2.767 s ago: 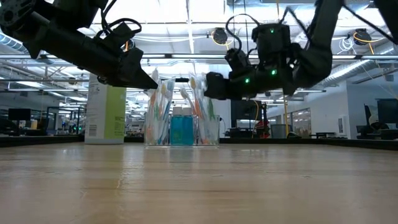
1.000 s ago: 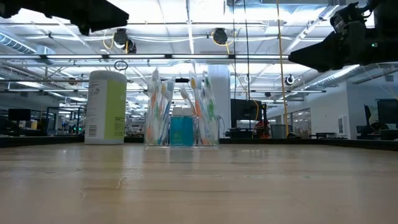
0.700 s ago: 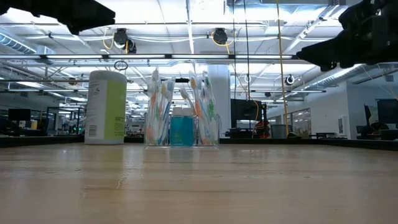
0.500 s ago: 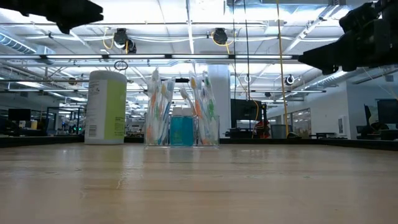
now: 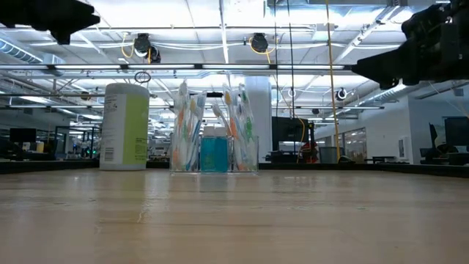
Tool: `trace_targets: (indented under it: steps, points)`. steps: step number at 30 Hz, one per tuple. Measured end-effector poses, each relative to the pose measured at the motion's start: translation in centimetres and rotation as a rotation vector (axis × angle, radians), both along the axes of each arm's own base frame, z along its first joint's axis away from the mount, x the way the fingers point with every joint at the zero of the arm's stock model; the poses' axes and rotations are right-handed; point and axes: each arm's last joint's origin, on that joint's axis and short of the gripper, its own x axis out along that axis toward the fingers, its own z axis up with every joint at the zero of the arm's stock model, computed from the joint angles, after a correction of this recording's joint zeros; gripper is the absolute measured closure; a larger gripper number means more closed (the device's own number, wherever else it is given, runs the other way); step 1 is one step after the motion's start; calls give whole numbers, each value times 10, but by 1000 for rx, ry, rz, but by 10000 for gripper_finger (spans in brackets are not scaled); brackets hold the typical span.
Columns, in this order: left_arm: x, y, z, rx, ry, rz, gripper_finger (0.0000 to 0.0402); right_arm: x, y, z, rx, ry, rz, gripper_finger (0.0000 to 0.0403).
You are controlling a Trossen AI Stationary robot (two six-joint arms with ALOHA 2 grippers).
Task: Pick & Place toothbrushing station
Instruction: Return to Home Position
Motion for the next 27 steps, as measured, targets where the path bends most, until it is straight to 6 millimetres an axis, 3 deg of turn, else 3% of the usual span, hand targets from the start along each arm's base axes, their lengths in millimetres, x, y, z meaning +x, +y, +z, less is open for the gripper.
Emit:
trace_targets:
  steps: [7,13,22,27]
  points:
    - [8,-2,-17,30,12,22,240,0,0,0,1,0,-1,273]
    - [20,-7,-37,78,-6,-59,240,0,0,0,-1,1,-2,273]
    - [37,-16,-83,147,-35,-215,240,0,0,0,-1,2,-2,273]
    - [37,-17,-83,141,-27,-226,240,0,0,0,0,1,-2,273]
